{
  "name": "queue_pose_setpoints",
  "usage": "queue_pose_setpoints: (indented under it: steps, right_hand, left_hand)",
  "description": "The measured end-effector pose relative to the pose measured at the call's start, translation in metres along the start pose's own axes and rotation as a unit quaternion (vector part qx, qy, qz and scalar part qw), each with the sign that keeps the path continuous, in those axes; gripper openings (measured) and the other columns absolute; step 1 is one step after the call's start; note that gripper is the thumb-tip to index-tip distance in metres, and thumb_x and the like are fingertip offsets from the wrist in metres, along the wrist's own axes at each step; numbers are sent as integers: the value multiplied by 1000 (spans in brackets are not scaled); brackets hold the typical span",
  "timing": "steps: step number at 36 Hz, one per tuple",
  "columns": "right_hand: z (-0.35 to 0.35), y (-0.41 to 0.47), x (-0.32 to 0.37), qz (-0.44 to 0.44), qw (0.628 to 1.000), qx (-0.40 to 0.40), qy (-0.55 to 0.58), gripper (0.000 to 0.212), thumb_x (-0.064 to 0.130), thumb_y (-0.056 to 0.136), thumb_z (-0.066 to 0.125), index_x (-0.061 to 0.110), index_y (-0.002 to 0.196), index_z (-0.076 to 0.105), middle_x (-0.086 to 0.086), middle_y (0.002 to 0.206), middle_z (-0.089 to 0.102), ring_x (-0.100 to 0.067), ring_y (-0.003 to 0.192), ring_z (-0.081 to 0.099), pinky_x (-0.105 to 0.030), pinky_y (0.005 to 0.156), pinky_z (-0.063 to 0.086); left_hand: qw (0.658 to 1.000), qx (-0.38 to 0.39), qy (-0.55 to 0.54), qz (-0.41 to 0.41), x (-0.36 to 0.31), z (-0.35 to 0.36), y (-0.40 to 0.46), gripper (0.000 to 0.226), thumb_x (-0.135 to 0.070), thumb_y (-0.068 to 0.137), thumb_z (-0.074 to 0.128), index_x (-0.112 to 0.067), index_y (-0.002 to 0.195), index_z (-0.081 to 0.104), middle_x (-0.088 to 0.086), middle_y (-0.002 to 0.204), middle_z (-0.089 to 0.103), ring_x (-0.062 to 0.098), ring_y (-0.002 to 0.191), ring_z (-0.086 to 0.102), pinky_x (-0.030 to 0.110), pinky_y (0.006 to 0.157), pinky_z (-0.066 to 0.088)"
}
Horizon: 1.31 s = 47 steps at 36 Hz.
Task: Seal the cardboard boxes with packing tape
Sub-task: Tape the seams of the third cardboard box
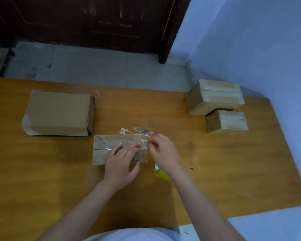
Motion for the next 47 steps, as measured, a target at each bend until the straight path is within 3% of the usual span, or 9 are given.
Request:
queue_pose_setpoints:
  steps: [3,14,17,21,25,34,39,42,47]
  right_hand:
    - [12,-4,10,30,998,45,13,24,8,86,52,10,104,68,-7,104,63,-25,101,56,-35,87,44]
    - [22,15,19,55,988,135,-48,27,12,87,42,11,105,62,-14,110,61,-35,104,55,-43,85,47]
    - [13,20,17,65,978,149,-131,30,14,90,42,15,112,62,-11,117,60,-32,111,53,-40,91,41]
    - [2,34,16,71,975,65,-198,33,21,90,52,14,122,55,-7,124,53,-29,119,48,-39,94,38]
    - [1,52,19,-7,950,120,-290,54,31,90,59,26,139,40,0,140,39,-26,130,32,-44,102,28]
    - [3,74,38,-87,870,217,-434,27,26,93,46,16,109,65,-7,114,63,-26,121,44,-51,109,19]
    - [4,69,40,-31,901,227,-367,21,21,92,47,12,96,65,-10,102,66,-29,98,59,-36,85,38]
    - [6,64,36,33,929,241,-280,19,19,91,51,6,82,61,-16,92,65,-27,77,51,-29,65,36]
    - [5,46,41,79,933,301,-182,14,14,91,50,4,87,60,-9,81,55,-23,72,48,-27,52,35]
  left_hand:
    - [1000,1,4,17,1,0,-2,35,-36,81,50,-23,113,55,-6,121,64,6,113,52,36,107,30]
    - [1000,7,-11,13,1,-5,-3,34,-36,77,49,-25,107,57,-7,118,66,8,109,57,33,108,26]
    - [1000,16,-7,17,2,-6,-4,32,-37,77,48,-25,106,57,-7,119,65,9,108,59,32,108,25]
    - [999,27,6,18,3,-7,-5,34,-37,76,47,-23,105,61,-8,119,65,8,107,59,31,108,25]
    - [999,39,8,15,1,-9,-5,36,-37,75,47,-23,105,61,-8,119,65,9,107,60,31,108,25]
    - [996,90,16,26,6,-11,-4,38,-33,78,54,-22,114,57,-7,133,56,14,123,53,26,112,9]
    - [994,104,4,24,5,-13,-1,37,-23,86,56,-21,123,52,-9,144,44,11,136,37,26,115,1]
    - [995,101,2,27,5,-13,-1,35,-18,87,55,-20,123,52,-9,144,43,10,137,34,29,116,5]
    - [995,97,-3,30,3,-17,1,36,-15,89,55,-21,124,52,-8,145,42,11,136,35,28,114,4]
Point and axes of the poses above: each hand's wrist, its own y-axis towards the middle knuckle, its own z-axis out of the palm, x = y × z, the point moved 1 cm from there along y, towards the middle knuckle
